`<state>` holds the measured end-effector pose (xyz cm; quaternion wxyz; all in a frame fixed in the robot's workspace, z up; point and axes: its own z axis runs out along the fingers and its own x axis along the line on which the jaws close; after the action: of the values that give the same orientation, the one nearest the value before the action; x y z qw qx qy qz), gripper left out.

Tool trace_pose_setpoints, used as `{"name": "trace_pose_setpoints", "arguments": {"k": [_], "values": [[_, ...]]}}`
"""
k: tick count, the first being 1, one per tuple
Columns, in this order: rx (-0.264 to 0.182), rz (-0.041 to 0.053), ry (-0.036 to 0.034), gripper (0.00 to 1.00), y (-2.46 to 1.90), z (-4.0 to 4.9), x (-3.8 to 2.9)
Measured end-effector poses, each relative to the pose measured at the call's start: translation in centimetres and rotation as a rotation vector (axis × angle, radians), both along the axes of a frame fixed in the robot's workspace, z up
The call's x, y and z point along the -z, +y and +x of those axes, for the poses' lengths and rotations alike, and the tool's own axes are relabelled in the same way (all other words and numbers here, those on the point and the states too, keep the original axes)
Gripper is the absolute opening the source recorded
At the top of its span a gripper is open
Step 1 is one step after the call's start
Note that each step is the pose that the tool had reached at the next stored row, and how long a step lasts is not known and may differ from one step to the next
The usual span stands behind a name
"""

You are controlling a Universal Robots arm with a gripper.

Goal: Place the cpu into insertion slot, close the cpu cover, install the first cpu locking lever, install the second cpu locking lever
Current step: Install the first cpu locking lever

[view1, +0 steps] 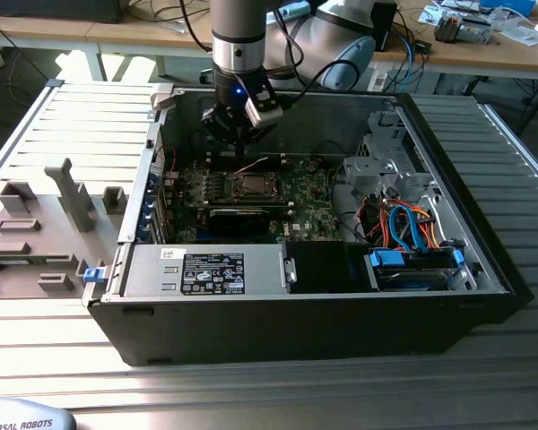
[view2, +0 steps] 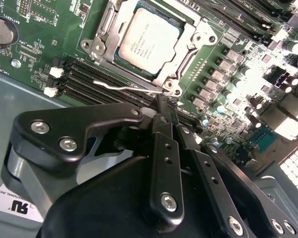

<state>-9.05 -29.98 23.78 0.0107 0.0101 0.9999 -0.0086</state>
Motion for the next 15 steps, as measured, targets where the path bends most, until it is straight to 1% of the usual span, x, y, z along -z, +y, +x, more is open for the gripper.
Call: {"name": "trace_pose_setpoints", "arguments": {"k": [15], "values": [[0.000,-0.0001,0.0001,0.11,0.00,0.33,0.14]]}}
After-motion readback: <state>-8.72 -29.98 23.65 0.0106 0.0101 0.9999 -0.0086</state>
